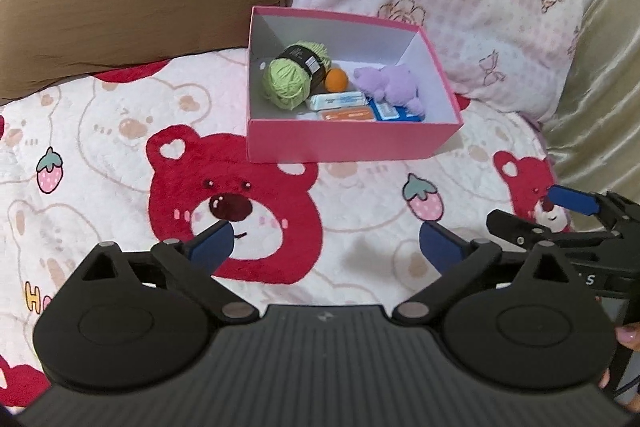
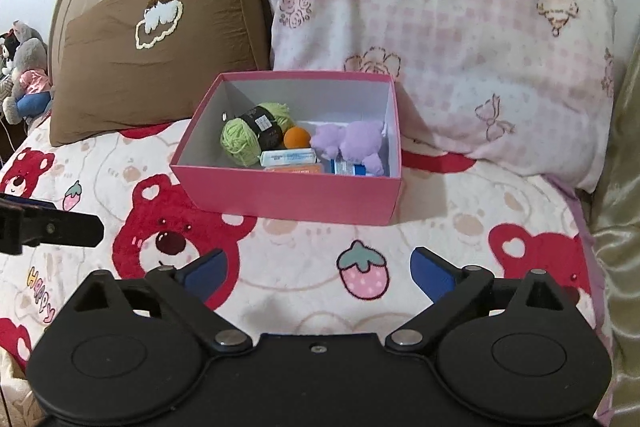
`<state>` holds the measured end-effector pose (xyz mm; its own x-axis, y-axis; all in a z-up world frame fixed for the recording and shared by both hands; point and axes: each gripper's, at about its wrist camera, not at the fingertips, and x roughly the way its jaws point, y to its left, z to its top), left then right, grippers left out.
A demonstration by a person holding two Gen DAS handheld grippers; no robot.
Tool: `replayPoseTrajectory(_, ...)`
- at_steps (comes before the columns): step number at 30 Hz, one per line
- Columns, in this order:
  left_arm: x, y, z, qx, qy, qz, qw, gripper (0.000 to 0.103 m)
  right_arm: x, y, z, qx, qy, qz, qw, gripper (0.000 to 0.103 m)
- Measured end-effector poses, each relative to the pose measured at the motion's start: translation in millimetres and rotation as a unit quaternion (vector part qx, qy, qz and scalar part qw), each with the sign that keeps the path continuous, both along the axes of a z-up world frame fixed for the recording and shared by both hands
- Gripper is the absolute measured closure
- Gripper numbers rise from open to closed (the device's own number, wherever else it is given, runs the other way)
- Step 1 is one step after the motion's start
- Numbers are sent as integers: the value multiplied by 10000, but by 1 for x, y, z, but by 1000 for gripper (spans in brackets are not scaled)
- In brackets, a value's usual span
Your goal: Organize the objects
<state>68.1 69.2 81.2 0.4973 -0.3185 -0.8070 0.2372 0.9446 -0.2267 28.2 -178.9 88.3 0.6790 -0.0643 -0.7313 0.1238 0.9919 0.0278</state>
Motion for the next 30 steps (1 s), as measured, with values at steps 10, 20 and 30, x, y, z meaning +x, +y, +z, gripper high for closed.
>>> replayPoseTrajectory(10,1,-13,-10,428,-114,55,9990,2,5,1,-14,-25,128,-44,9999,4)
replayPoseTrajectory(20,-8,-31,-15,675,-16,103,9977,2,-5,1,-7,-118,38,-235,9996,4)
replayPoseTrajectory(30,-7,-21,-29,788,150,295,9963,2,-10,-7,-18,41,179,-323,9993,4)
